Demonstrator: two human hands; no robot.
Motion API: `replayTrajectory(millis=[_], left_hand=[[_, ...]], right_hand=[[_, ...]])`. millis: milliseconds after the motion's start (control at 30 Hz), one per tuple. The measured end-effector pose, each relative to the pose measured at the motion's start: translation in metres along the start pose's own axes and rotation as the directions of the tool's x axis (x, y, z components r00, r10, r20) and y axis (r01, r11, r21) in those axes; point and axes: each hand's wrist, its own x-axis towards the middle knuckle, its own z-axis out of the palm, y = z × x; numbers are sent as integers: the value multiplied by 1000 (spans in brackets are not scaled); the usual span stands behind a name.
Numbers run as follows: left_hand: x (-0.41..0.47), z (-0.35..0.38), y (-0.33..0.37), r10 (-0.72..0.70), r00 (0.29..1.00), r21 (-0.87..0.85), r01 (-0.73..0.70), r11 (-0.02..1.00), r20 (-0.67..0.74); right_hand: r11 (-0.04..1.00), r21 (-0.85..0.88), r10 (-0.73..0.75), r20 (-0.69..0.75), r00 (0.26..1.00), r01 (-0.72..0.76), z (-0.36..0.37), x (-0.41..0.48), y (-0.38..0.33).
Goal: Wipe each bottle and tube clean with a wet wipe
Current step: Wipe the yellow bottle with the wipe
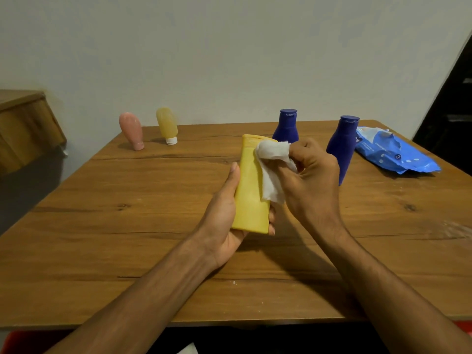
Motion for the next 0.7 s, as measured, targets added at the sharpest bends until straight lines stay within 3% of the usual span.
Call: replayTrajectory(millis=[67, 200, 300, 500, 633, 700], left_hand=[[0, 0, 2, 22, 999, -9, -22, 1000, -28], [1, -1, 9, 45, 991, -107, -59, 992, -127], [2, -1, 10, 1, 985, -181, -32, 983, -170], [2, -2, 12, -5, 983, -232, -38, 972, -184], [4, -5, 15, -1, 974, -257, -59, 965, -228], [5, -6, 15, 15, 971, -257, -78, 963, -237]], right_hand=[[1000, -4, -7, 36, 999, 7, 0, -1, -1], [997, -15, -62, 292, 954, 69, 3, -7, -10], [994, -57, -61, 387, 920, 90, 3, -7, -12], [998, -60, 16, 356, 934, 6, 4, -5, -9], [1000, 11, 4, 563, 827, -12, -2, -4, -13], [1000, 20, 5, 563, 826, -20, -1, -5, -12]])
